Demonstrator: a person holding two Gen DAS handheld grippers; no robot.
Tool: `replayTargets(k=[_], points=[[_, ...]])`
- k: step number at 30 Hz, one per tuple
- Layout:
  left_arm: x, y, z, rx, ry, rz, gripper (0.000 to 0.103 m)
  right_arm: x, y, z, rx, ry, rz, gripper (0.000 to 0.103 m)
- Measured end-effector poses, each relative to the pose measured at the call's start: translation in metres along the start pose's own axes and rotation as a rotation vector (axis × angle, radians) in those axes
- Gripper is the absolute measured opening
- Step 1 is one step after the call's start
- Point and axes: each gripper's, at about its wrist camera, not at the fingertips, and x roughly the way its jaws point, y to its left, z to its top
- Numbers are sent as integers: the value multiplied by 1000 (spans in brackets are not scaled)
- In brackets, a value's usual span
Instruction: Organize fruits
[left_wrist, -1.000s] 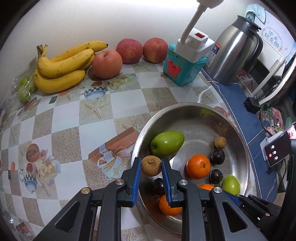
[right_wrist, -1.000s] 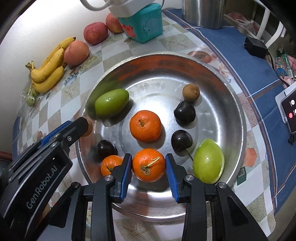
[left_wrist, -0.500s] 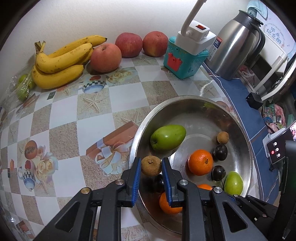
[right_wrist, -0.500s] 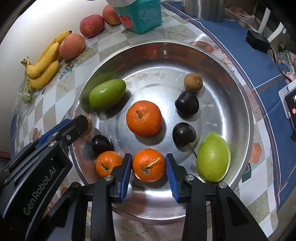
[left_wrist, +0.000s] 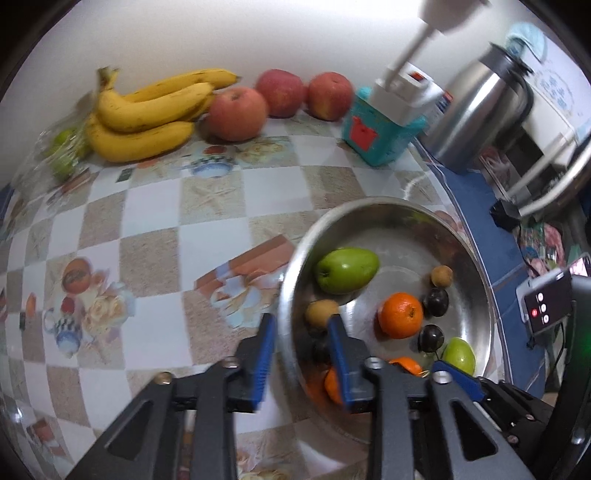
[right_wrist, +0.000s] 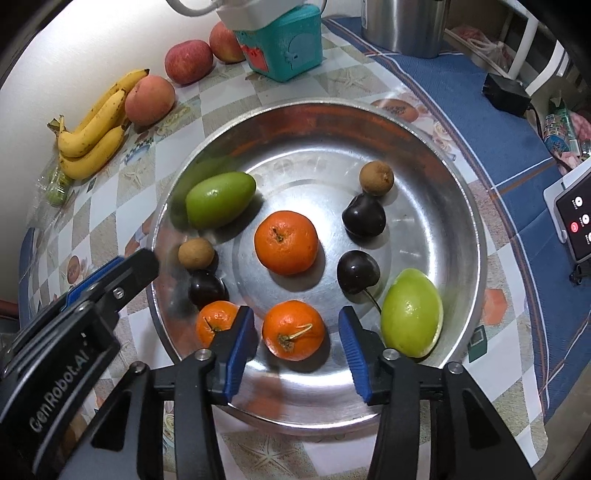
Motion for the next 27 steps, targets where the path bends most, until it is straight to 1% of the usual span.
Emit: replayTargets(k=[1,2,3,5,7,8,10,12,16,19,20,21,24,27], points=[[-2,5,-2,-22,-6,10,67,-2,0,0,-1,-6,-2,55],[-3,11,-5,-42,-10,28,70,-4,1,-1,-3,-14,-7,60],[-4,17,-8,-57,-10,52,70,-5,2,-2,-9,-19,-12,63],[-6,30,-13,-89,-6,92,71,-8,5,-4,-26,-34,-14,66],[-9,43,-17,-134,-10,127,80,-9,7,-7,-39,-47,-24,71],[-11,48,-19,-148,-13,141,83,-10,9,-9,-47,-52,-28,72],[-14,59,-25,-179,-23,193,93,-11,12,-11,-62,-62,-28,74],[-12,69,-32,-200,-14,237,98,-11,17,-14,-83,-69,-33,83],[-4,86,-49,-238,37,296,98,-12,23,-20,-116,-89,-40,84],[-5,95,-57,-248,40,346,98,-15,29,-26,-138,-111,-41,88],[-7,96,-60,-250,39,358,98,-17,31,-29,-144,-124,-42,93],[-9,99,-63,-258,33,375,98,-18,32,-31,-148,-133,-41,95],[-15,103,-71,-266,30,428,98,-25,37,-38,-166,-167,-34,95],[-23,102,-78,-253,27,472,98,-27,42,-45,-183,-171,-29,96]])
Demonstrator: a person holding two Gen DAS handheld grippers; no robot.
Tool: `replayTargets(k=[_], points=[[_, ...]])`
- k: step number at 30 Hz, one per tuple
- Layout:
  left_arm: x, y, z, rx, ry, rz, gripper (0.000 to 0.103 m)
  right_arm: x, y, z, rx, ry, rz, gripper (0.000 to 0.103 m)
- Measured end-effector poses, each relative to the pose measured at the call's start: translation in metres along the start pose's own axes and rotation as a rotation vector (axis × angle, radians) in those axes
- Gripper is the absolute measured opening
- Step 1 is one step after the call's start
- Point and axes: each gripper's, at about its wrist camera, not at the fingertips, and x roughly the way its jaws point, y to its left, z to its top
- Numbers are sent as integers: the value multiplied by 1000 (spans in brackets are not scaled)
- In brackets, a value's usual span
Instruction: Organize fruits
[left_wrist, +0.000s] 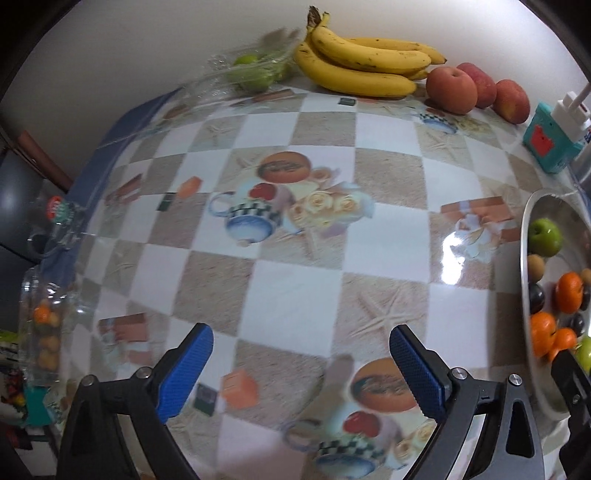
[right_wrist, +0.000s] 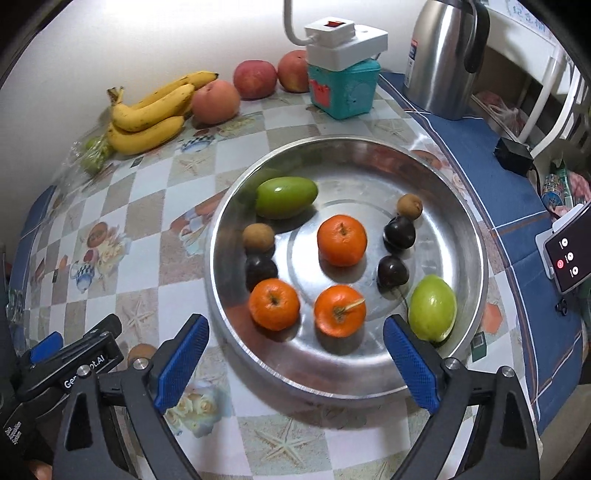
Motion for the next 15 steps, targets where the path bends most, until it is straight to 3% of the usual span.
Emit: replayTargets(k=[5,15], points=[[-14,5,-12,25,-34,85,98,-6,4,-10,-13,-8,-4,96],[-39,16,-34,39,-65,63,98,-16,-2,-40,17,-3,32,96]])
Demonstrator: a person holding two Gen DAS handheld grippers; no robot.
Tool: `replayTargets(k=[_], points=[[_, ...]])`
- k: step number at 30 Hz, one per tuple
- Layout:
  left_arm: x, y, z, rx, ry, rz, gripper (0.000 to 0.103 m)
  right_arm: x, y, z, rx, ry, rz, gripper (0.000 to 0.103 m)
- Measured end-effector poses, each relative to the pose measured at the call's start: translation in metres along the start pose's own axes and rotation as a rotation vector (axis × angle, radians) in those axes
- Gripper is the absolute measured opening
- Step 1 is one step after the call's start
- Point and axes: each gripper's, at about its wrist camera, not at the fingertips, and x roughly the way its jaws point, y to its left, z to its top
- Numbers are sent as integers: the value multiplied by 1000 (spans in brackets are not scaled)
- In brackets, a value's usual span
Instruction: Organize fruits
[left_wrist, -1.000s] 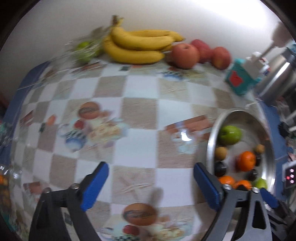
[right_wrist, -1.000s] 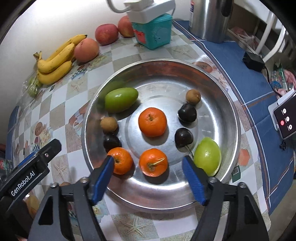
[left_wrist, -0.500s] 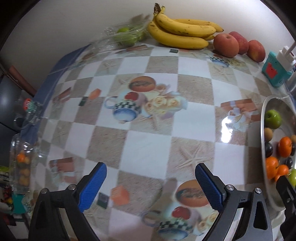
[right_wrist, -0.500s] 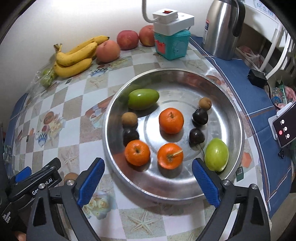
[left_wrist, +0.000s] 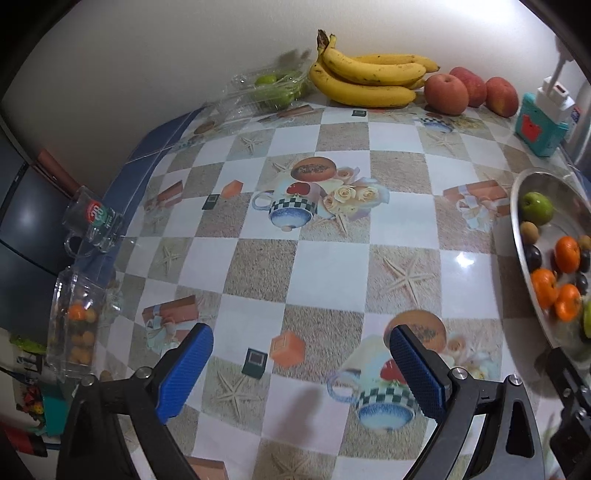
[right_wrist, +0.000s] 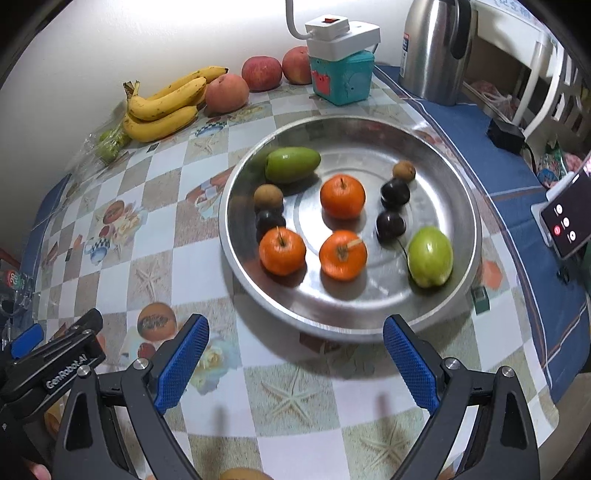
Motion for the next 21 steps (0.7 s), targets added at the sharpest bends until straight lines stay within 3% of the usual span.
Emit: replayTargets(k=[21], points=[[-12,5,-11,-1,-18,-50,98,-10,-1,-10,13,-23,7,96]])
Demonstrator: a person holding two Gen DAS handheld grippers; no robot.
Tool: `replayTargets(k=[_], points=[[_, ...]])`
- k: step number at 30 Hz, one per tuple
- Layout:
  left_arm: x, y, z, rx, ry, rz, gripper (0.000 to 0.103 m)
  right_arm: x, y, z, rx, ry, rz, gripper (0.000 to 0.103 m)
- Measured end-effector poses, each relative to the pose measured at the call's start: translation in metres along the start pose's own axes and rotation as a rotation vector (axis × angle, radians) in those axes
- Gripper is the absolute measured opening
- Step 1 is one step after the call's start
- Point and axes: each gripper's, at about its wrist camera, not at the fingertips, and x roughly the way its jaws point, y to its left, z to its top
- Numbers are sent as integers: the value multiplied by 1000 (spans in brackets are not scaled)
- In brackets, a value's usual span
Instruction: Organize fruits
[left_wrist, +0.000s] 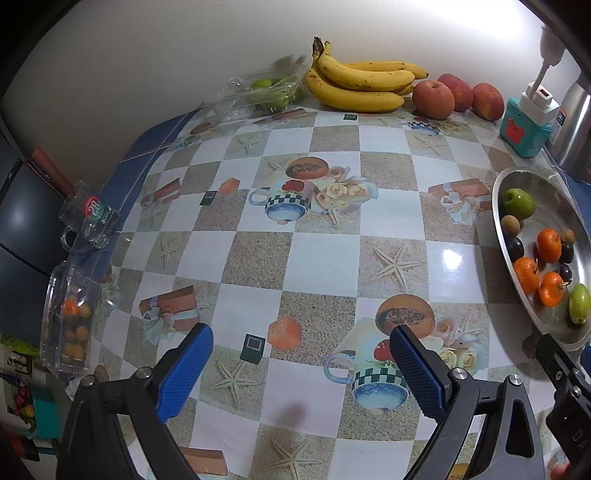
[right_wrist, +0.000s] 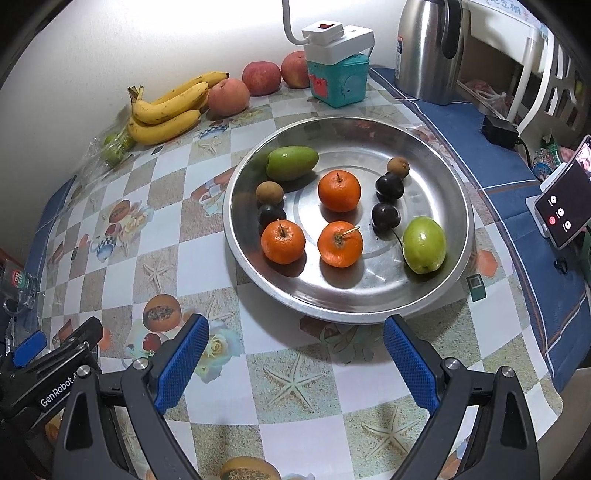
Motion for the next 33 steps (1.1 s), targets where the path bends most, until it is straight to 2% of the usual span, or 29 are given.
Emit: replayTargets(k=[33], points=[[4,-2,0,13,22,-18,98,5,5,0,-17,18,-2,96]])
